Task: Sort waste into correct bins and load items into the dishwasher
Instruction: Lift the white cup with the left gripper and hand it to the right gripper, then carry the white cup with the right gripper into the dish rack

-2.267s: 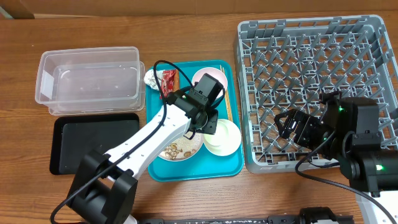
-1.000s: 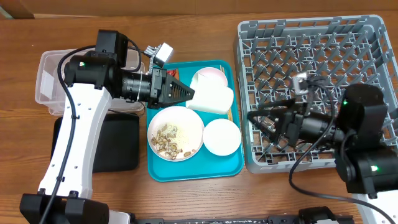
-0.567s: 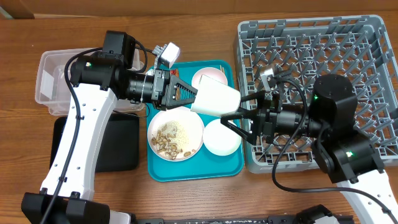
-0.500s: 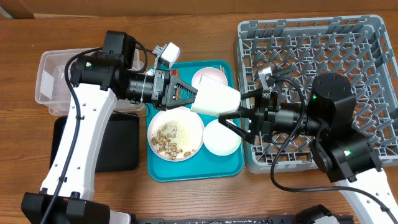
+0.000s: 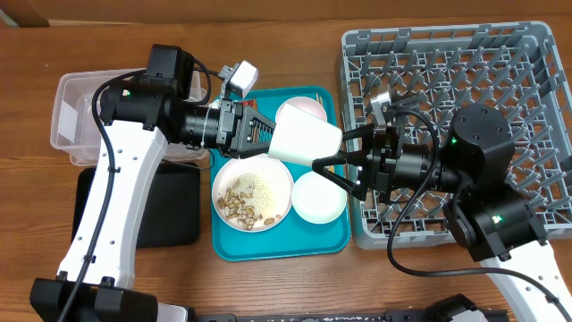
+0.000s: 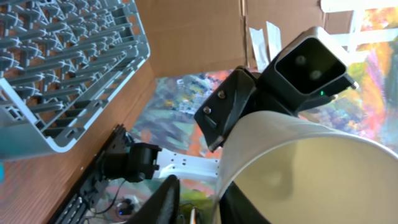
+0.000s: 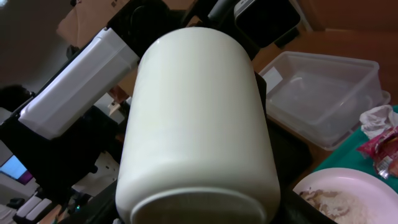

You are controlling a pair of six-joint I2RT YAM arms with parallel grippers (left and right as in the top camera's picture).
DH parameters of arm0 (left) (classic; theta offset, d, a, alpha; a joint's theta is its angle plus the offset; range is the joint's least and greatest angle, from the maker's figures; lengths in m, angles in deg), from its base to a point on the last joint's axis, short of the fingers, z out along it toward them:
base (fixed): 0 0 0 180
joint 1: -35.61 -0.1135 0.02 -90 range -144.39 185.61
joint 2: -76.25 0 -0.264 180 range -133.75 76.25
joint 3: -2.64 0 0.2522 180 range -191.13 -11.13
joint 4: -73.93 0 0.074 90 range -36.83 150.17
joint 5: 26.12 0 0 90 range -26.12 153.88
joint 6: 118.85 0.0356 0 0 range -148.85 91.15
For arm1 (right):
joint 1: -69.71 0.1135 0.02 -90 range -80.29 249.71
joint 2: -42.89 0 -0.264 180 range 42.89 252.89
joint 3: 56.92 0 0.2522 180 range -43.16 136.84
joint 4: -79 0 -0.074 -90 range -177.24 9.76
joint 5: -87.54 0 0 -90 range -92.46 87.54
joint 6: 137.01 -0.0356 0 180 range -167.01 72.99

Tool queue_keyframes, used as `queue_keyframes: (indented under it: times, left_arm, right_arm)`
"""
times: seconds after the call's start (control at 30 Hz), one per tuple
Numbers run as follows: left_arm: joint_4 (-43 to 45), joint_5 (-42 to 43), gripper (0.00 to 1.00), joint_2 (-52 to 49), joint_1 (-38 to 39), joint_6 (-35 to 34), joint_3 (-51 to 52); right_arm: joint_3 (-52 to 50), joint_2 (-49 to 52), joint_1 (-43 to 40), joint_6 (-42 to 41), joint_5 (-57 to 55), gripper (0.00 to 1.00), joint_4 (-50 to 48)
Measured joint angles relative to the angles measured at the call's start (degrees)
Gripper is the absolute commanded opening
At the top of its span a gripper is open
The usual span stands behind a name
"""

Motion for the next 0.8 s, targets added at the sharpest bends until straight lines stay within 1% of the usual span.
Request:
queue_keyframes:
  times: [0.03, 0.07, 0.13, 0.17, 0.27, 0.47, 0.6, 0.67, 0.8]
  left_arm:
    - [0.0, -0.1, 0.22, 0.0, 0.0, 0.0, 0.0]
    - [0.0, -0.2, 0.25, 0.0, 0.0, 0.0, 0.0]
    - [0.1, -0.5, 0.42, 0.0, 0.0, 0.2, 0.0]
    - [0.0, -0.7, 0.45, 0.0, 0.0, 0.2, 0.0]
    - [-0.1, -1.3, 0.60, 0.0, -0.1, 0.3, 0.0]
    - [-1.5, -1.4, 0.72, 0.1, -3.1, 0.2, 0.0]
    - [-2.6, -2.6, 0.73, 0.5, -7.7, 0.2, 0.0]
    - [-3.9, -3.9, 0.73, 1.0, -9.6, 0.2, 0.0]
    - [-5.8, -7.2, 0.72, 2.8, -11.1, 0.5, 0.0]
  right_arm:
    - [0.0, 0.0, 0.0, 0.0, 0.0, 0.49, 0.1]
    - [0.0, 0.0, 0.0, 0.0, 0.0, 0.49, 0.1]
    - [0.0, 0.0, 0.0, 0.0, 0.1, 0.49, 0.1]
    - [0.0, 0.0, 0.0, 0.0, 0.3, 0.48, 0.0]
    - [0.0, -0.2, 0.0, 0.1, -0.2, 0.47, 1.6]
    - [0.0, -2.6, -3.1, 1.7, -5.0, 0.47, 11.6]
    - [0.1, -7.1, -8.2, 3.1, -10.8, 0.47, 21.1]
    - [0.1, -9.9, -11.1, 3.8, -15.2, 0.47, 27.3]
    - [0.2, -12.2, -14.5, 5.4, -23.1, 0.47, 37.6]
